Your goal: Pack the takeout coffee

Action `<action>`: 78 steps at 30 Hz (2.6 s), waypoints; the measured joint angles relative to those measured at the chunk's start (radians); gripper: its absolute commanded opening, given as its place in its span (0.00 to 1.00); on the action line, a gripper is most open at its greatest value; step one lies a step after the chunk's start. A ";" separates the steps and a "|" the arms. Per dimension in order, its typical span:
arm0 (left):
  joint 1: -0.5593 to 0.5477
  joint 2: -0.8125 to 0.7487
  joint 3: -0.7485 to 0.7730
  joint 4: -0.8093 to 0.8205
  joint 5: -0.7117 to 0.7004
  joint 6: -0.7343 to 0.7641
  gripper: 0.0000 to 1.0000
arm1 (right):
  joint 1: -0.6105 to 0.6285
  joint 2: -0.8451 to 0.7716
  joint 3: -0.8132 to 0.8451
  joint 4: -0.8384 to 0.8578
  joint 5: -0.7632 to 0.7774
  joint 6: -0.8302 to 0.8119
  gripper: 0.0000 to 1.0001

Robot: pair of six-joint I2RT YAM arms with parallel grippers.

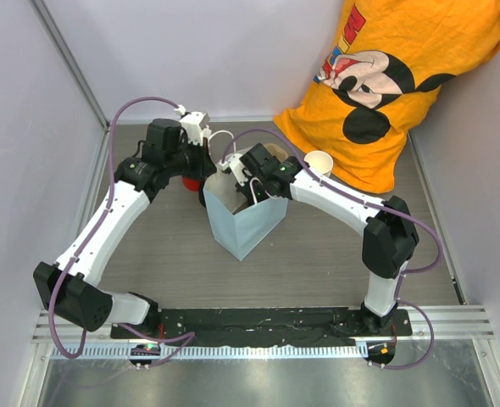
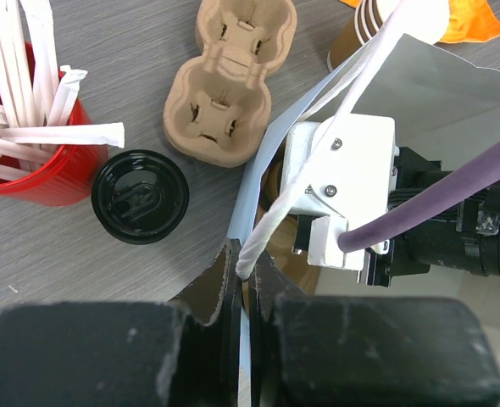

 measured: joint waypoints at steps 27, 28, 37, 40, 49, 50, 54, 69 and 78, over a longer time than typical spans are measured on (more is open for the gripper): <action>0.000 0.000 0.000 0.000 0.001 0.001 0.01 | -0.002 0.005 0.001 0.005 0.021 -0.001 0.45; 0.000 0.000 0.000 0.000 0.001 0.001 0.01 | -0.002 0.005 0.001 0.005 0.023 -0.001 0.46; 0.000 0.000 0.000 0.000 0.004 0.001 0.01 | -0.002 0.005 0.002 0.006 0.038 -0.004 0.59; 0.000 0.000 0.000 0.000 0.004 0.001 0.01 | -0.002 0.003 0.002 0.005 0.044 -0.007 0.63; 0.000 0.000 0.000 0.000 0.005 0.003 0.01 | -0.002 0.000 0.005 -0.001 0.051 -0.011 0.68; 0.000 0.000 0.000 0.000 0.005 0.003 0.01 | -0.002 0.000 0.006 -0.004 0.052 -0.011 0.70; 0.000 0.000 0.000 -0.001 0.005 0.003 0.01 | -0.002 -0.001 0.014 -0.015 0.052 -0.011 0.73; 0.000 -0.002 0.000 -0.004 0.008 0.003 0.01 | -0.019 -0.043 0.046 -0.057 0.065 -0.011 0.78; 0.000 -0.002 0.000 -0.005 0.008 0.003 0.04 | -0.019 -0.101 0.113 -0.071 0.034 -0.019 0.78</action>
